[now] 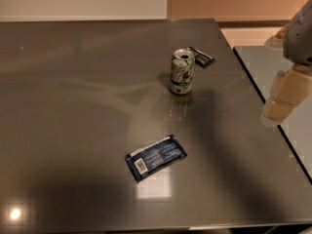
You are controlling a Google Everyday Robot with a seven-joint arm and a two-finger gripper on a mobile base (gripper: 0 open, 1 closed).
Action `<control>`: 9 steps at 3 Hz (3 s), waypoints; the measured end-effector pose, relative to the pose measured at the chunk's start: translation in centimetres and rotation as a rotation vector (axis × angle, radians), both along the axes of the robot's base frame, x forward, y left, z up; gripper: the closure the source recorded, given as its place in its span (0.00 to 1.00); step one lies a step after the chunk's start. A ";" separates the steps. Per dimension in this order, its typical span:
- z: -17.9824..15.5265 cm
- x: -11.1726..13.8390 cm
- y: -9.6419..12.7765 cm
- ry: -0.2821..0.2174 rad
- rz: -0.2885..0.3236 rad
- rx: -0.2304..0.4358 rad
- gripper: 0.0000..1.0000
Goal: Knock 7up can over
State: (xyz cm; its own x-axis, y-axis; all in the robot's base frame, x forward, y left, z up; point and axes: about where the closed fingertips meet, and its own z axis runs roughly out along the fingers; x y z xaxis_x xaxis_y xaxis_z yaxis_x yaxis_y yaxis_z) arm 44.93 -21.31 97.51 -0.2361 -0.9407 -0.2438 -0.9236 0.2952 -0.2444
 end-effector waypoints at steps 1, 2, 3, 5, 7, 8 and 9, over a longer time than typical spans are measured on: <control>-0.6 2.6 0.5 -0.011 -0.038 0.061 0.00; -1.4 5.4 1.1 -0.040 -0.076 0.133 0.00; -2.1 9.6 2.5 -0.112 -0.102 0.240 0.00; -2.8 14.7 5.9 -0.162 -0.127 0.412 0.00; -4.8 16.2 10.1 -0.118 -0.122 0.550 0.00; -5.9 16.8 11.2 -0.124 -0.111 0.581 0.00; -7.0 17.6 11.5 -0.137 -0.108 0.604 0.00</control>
Offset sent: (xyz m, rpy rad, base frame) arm 0.0948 0.0162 -0.0200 0.2326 -0.1000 -0.1320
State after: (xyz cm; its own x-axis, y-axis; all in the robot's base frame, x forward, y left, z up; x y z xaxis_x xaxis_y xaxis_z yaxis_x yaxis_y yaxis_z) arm 62.49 -9.80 90.54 -0.2507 -0.6000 -0.7597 -0.8530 0.5079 -0.1197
